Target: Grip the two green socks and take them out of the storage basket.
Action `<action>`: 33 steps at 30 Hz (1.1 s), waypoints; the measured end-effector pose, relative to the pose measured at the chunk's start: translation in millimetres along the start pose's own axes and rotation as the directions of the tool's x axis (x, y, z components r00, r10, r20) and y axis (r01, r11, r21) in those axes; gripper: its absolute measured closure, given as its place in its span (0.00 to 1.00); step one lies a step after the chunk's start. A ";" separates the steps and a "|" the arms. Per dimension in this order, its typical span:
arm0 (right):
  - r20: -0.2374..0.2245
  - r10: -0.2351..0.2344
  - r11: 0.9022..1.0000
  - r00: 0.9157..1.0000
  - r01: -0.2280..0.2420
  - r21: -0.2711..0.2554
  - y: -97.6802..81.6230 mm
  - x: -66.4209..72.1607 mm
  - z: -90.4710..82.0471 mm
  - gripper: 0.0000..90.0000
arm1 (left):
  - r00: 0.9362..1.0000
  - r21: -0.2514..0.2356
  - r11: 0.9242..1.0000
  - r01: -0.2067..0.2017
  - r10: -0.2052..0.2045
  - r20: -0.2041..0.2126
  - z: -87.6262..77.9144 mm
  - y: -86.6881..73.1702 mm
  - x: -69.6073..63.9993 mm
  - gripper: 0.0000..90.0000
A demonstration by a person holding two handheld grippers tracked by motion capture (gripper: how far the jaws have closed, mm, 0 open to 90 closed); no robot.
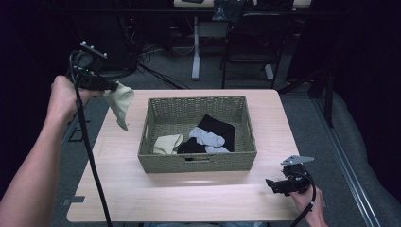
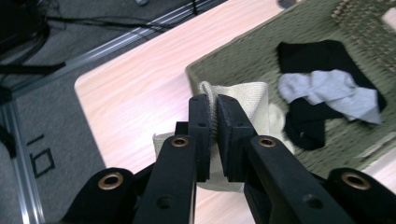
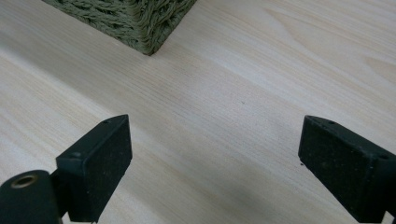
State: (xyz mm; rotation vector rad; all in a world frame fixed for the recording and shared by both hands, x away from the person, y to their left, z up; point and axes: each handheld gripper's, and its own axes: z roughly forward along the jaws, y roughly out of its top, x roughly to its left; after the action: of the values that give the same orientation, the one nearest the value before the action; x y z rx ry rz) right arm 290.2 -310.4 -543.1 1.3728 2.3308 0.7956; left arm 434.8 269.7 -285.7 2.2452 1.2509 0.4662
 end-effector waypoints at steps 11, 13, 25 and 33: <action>-0.004 0.005 1.000 1.000 -0.005 -0.003 0.2 -0.3 0.3 0.09 | 0.995 0.072 0.992 0.102 -0.103 0.007 45.7 -51.1 26.9 0.94; -0.005 0.006 1.000 1.000 -0.006 -0.004 0.3 -0.4 0.4 0.08 | 0.993 0.091 0.989 0.113 -0.114 0.010 55.6 -58.1 28.1 0.94; -0.003 0.009 1.000 1.000 -0.009 -0.013 0.2 -0.8 -0.6 0.02 | 0.986 0.152 0.976 0.157 -0.163 0.032 95.1 -86.7 32.4 0.94; -0.011 0.012 1.000 1.000 -0.012 -0.023 0.7 -0.8 -2.0 0.00 | 0.983 0.204 0.963 0.178 -0.185 0.017 120.8 -108.5 32.6 0.94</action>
State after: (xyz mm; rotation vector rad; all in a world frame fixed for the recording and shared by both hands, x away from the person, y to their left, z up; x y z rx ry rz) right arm 290.0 -311.5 -541.0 1.3770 2.3162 0.8325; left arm 441.8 311.7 -445.8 2.2622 1.5283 0.2384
